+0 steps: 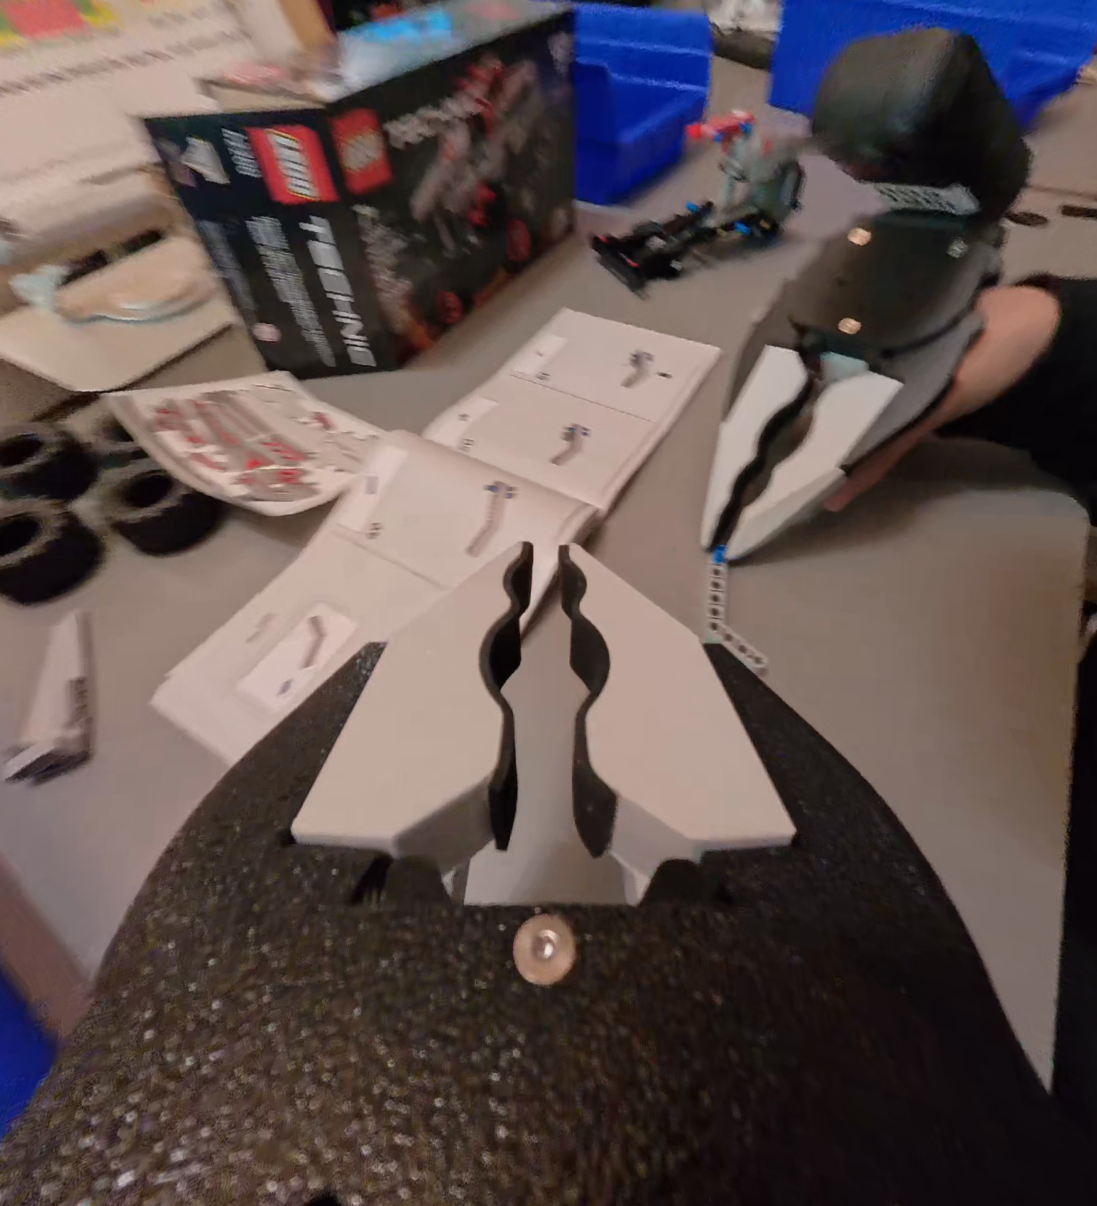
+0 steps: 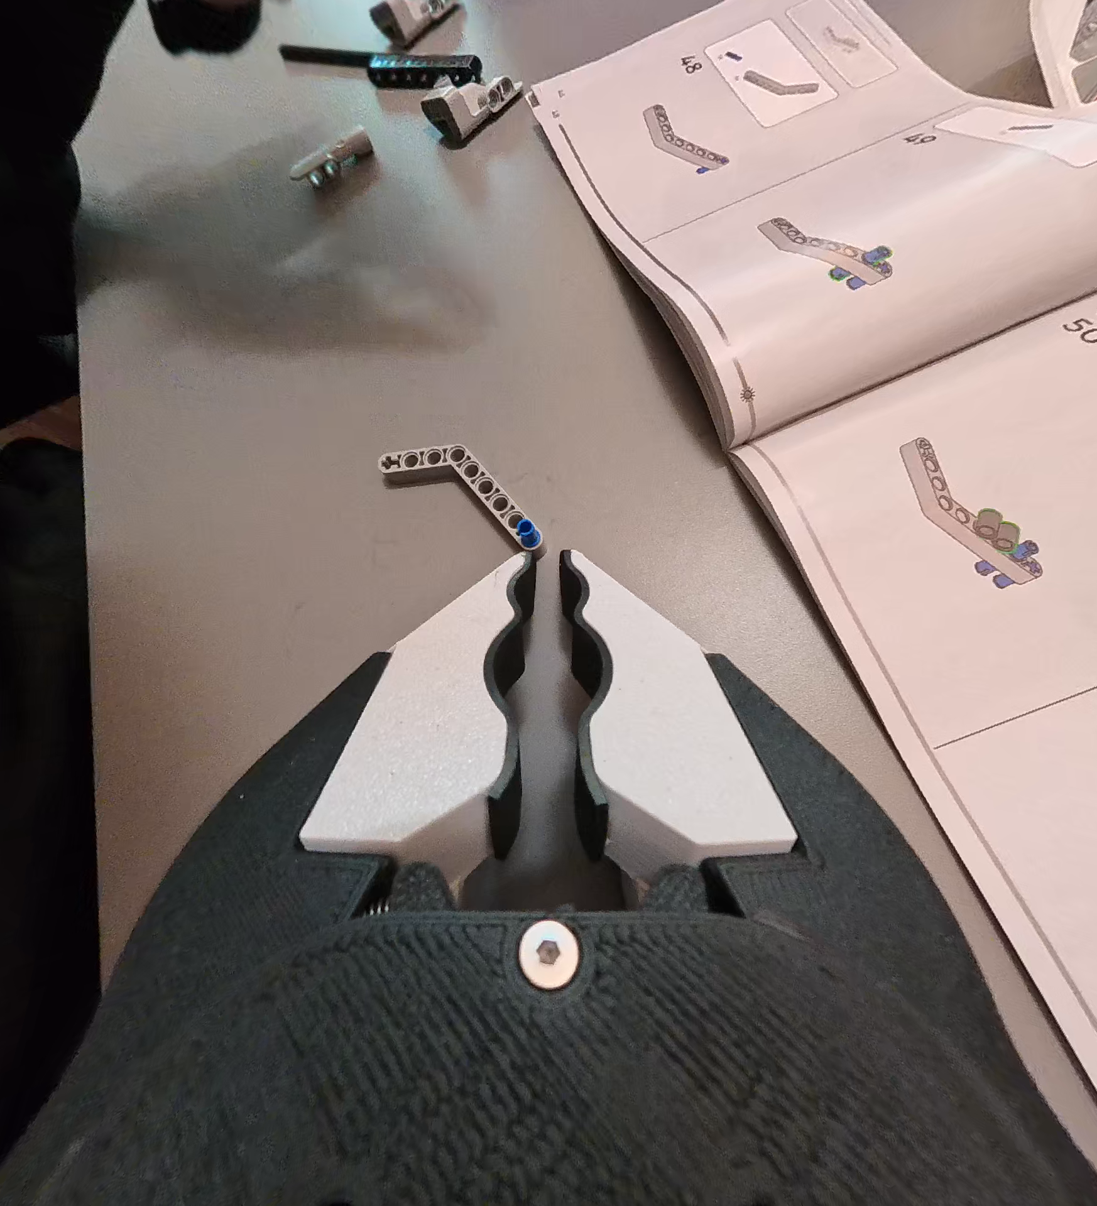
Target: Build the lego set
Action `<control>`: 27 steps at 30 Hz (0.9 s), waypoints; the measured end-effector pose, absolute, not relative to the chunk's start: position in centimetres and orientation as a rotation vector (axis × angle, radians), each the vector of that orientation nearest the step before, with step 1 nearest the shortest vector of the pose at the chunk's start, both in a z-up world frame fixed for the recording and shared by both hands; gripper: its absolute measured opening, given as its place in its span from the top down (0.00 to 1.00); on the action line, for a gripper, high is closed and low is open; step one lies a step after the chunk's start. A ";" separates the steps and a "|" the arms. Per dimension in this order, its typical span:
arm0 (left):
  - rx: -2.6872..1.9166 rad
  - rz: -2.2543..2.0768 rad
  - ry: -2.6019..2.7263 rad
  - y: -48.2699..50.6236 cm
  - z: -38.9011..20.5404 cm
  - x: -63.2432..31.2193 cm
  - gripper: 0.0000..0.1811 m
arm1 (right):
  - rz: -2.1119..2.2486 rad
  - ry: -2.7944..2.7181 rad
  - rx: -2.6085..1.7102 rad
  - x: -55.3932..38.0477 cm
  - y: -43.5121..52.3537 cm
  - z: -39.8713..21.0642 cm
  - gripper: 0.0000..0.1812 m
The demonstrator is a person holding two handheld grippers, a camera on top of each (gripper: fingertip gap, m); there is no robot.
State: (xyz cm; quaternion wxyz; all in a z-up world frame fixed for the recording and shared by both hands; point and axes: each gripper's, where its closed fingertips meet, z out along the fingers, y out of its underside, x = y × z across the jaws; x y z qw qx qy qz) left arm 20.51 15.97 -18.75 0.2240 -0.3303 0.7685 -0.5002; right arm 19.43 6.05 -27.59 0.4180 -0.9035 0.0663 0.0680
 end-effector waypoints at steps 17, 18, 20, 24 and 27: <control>-1.336 -0.948 1.639 41.0 -14.5 21.6 1.00 | 0.273 0.170 -2.259 18.9 6.1 -27.5 1.00; -1.362 -0.877 1.669 42.3 -15.0 21.9 1.00 | 0.275 0.170 -2.258 18.9 6.1 -27.5 1.00; -1.412 -0.773 1.777 43.9 -16.4 22.4 0.97 | 0.265 0.166 -2.261 18.9 6.1 -27.5 1.00; -1.459 -0.683 2.024 45.2 -19.4 24.2 0.97 | 0.236 0.153 -2.267 18.9 6.1 -27.6 1.00; -1.493 -0.614 2.174 45.9 -21.5 25.8 0.96 | 0.237 0.153 -2.267 18.9 6.1 -27.6 1.00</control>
